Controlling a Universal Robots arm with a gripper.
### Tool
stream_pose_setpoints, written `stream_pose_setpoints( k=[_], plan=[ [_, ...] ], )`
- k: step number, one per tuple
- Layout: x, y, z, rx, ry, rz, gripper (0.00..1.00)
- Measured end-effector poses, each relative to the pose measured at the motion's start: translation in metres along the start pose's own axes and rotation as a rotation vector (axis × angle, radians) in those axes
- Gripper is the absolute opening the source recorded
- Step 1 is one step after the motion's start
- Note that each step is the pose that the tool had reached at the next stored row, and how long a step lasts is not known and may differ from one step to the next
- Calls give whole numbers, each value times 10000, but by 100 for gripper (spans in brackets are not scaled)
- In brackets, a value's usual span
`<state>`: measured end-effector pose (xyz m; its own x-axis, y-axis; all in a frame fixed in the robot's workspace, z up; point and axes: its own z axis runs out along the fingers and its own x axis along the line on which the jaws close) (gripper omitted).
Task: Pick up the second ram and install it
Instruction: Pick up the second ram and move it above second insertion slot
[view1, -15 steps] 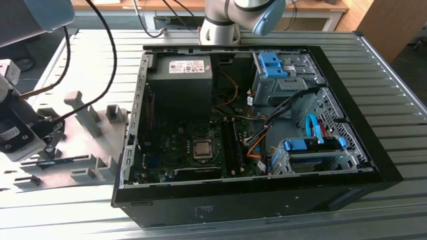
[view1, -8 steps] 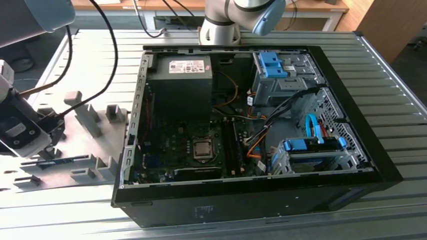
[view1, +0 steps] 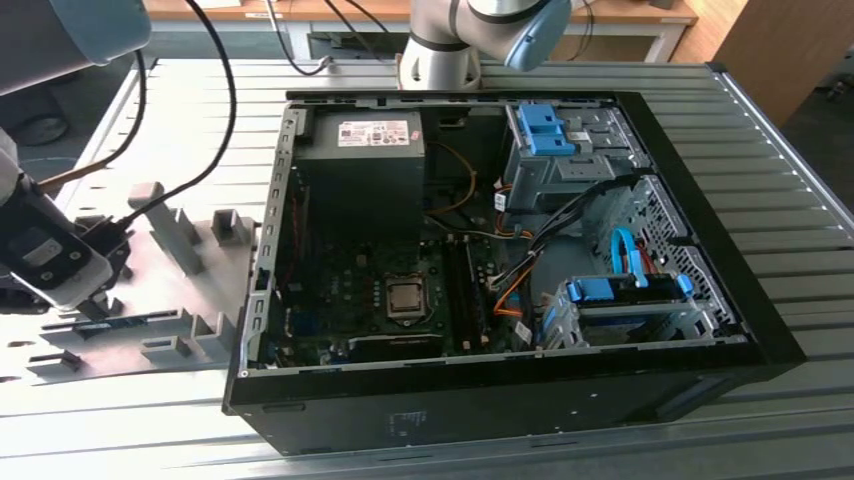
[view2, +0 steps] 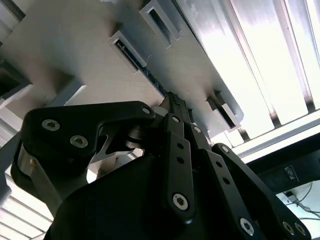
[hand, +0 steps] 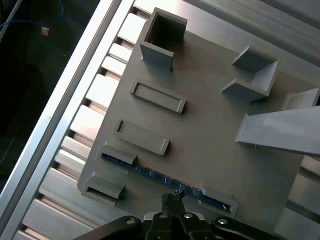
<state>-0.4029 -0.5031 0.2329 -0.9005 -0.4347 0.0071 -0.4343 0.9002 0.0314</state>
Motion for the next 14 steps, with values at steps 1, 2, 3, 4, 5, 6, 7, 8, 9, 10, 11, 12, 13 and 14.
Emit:
stream_pose_setpoints(
  k=[1, 2, 3, 4, 5, 6, 7, 8, 9, 10, 11, 12, 13, 14],
  plan=[
    [0, 0, 0, 1, 3, -117, 11],
    [0, 0, 0, 1, 7, -224, 11],
    [0, 0, 0, 2, 10, -329, 11],
    [0, 0, 0, 3, 14, -436, 11],
    [0, 0, 0, 4, 17, -544, 11],
    [0, 0, 0, 5, 21, -650, 11],
    [0, 0, 0, 5, 24, -761, 11],
    [0, 0, 0, 6, 27, -878, 11],
    [0, 0, 0, 7, 31, -990, 11],
    [0, 0, 0, 8, 34, -1103, 11],
    [0, 0, 0, 9, 38, -1215, 11],
    [0, 0, 0, 9, 42, -1327, 11],
    [0, 0, 0, 10, 45, -1442, 11],
    [0, 0, 0, 11, 48, -1551, 11]
  ],
)
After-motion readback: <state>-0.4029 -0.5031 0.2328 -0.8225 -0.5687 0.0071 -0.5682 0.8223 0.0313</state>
